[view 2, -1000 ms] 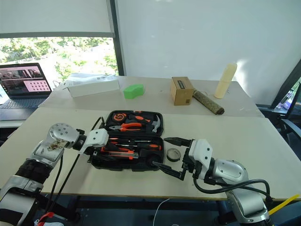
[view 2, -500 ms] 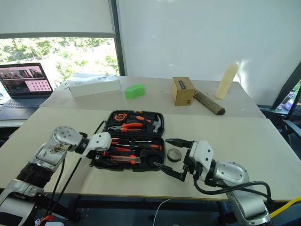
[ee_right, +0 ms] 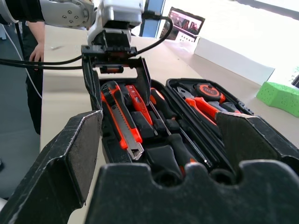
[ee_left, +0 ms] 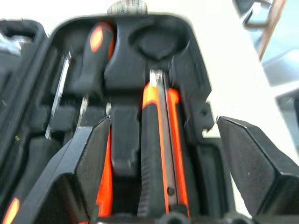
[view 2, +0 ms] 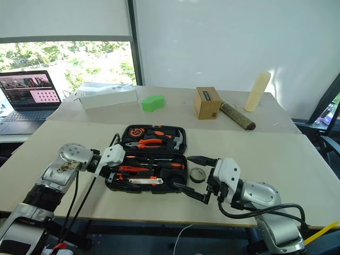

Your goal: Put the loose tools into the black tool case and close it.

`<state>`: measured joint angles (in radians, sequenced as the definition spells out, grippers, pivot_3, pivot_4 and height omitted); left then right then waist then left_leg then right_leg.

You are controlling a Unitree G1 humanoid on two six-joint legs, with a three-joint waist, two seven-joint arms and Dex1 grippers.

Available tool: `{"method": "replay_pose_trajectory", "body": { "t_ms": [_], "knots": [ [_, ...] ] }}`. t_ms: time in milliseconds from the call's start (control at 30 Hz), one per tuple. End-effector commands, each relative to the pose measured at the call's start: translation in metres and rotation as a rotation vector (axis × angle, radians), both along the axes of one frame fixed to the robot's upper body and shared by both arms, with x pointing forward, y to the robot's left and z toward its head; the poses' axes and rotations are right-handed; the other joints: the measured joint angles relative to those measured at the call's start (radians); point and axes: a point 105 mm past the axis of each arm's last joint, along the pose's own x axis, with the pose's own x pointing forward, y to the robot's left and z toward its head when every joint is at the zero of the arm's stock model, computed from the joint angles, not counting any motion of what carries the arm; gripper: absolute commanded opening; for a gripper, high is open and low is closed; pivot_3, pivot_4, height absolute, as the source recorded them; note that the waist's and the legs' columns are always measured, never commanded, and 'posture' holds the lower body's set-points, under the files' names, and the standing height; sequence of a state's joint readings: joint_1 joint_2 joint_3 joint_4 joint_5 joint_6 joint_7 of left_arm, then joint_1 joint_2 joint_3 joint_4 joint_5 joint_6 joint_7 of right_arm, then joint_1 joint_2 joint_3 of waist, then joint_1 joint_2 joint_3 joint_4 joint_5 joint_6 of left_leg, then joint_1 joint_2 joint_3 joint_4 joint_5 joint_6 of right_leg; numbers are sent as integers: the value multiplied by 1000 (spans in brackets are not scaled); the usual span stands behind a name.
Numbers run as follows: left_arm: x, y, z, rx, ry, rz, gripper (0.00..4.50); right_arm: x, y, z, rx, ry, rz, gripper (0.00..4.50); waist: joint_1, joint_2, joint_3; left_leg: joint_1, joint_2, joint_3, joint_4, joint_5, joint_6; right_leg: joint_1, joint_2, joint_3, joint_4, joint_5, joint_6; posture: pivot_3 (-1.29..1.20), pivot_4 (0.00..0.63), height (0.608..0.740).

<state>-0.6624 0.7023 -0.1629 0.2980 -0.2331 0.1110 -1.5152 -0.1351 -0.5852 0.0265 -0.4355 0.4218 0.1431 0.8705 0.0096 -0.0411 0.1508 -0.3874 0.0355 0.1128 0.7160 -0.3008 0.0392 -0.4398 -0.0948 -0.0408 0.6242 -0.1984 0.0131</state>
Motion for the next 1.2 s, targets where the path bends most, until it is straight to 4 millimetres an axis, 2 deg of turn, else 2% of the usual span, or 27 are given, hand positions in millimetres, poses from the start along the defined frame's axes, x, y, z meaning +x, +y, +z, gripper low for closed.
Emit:
{"method": "replay_pose_trajectory", "body": {
  "t_ms": [33,100,333,400,600,767,867,1033,1100,1200],
  "knots": [
    [5,13,16,-2,-77,12,3693,-2,0,8,11,-40,5,4500,0,0,0,0,0,0,0,0,0,0,0,0,0,0,0,0,150,740],
    [7,21,9,32,-103,21,3279,-2,1,8,12,-39,4,4500,0,0,0,1,0,0,0,0,0,1,0,0,0,0,0,0,150,740],
    [2,14,-8,-9,-91,-10,541,-3,0,7,12,-34,0,4500,3,0,0,0,0,0,1,0,0,1,0,0,0,0,0,0,150,740],
    [2,11,-15,0,-97,-6,54,-3,0,6,11,-32,-1,4500,2,0,0,0,0,0,0,0,0,1,0,0,0,0,0,0,150,740],
    [4,12,-33,62,-92,18,54,-2,0,6,8,-29,-1,4500,2,0,0,0,0,0,0,0,0,1,0,0,0,0,0,0,150,740],
    [12,14,-44,80,-63,105,54,-2,-1,7,7,-29,-3,4500,4,0,0,3,0,0,0,0,0,3,-1,0,1,0,0,0,150,740],
    [9,13,-52,81,13,130,54,-3,-1,7,7,-28,-2,4500,4,0,0,4,0,-1,1,0,1,4,-1,0,2,0,0,0,150,740],
    [-5,20,-80,171,242,213,54,-5,-2,7,7,-23,-1,4500,1,1,-1,13,0,-1,0,2,1,12,0,1,2,0,0,0,150,740],
    [-5,20,-86,178,287,262,54,-6,-2,7,7,-21,-1,4500,0,4,-3,18,1,-1,-3,2,1,16,0,1,1,-5,5,0,150,740],
    [-8,20,-93,208,317,281,54,-6,-3,7,6,-17,-4,4500,1,12,-9,18,1,-2,-3,2,1,16,-1,2,1,-6,6,0,150,740]
  ]
}}
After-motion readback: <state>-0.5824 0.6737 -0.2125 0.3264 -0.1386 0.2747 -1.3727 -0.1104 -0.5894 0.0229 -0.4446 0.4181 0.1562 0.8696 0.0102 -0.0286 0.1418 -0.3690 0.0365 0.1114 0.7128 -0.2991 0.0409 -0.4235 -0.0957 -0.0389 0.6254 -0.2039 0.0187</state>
